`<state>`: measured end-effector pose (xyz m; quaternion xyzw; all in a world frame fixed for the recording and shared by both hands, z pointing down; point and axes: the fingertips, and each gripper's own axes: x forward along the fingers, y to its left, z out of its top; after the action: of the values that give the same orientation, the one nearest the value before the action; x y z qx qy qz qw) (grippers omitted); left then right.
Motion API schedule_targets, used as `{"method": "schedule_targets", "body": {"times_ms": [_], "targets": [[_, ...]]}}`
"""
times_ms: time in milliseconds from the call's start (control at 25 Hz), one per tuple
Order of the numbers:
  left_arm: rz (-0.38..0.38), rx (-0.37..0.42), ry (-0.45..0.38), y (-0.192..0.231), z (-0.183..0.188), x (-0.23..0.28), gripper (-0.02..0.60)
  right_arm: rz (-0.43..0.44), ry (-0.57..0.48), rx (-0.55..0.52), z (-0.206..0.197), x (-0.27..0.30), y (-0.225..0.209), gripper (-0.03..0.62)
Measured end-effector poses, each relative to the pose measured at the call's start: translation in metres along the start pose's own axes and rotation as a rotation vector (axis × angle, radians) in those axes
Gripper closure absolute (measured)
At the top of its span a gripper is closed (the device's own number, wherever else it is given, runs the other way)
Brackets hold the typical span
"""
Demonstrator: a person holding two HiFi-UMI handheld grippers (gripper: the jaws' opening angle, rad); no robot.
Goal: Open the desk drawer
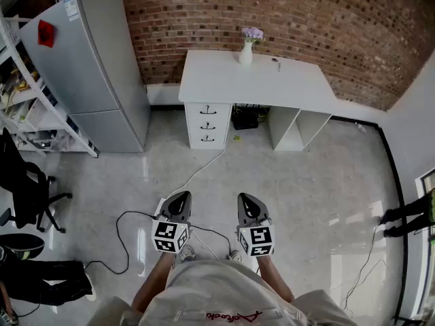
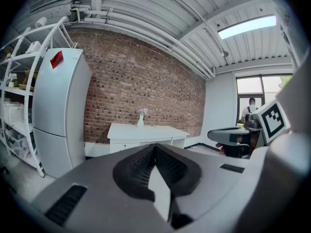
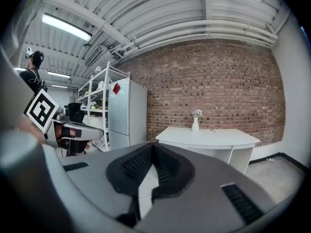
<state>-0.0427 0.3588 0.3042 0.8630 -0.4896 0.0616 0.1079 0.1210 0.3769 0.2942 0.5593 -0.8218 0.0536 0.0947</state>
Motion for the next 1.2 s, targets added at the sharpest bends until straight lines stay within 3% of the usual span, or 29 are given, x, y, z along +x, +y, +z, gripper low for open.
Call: {"method": "schedule_targets", "body": {"times_ms": [720, 1200], "targets": [[0.046, 0.001, 0.016, -0.005, -0.006, -0.004, 0.569, 0.021, 0.006, 0.036, -0.010, -0.008, -0.010, 0.577], [0.118, -0.011, 0.023, -0.036, -0.015, 0.015, 0.569, 0.047, 0.038, 0.033, -0.033, -0.030, -0.065, 0.577]]}}
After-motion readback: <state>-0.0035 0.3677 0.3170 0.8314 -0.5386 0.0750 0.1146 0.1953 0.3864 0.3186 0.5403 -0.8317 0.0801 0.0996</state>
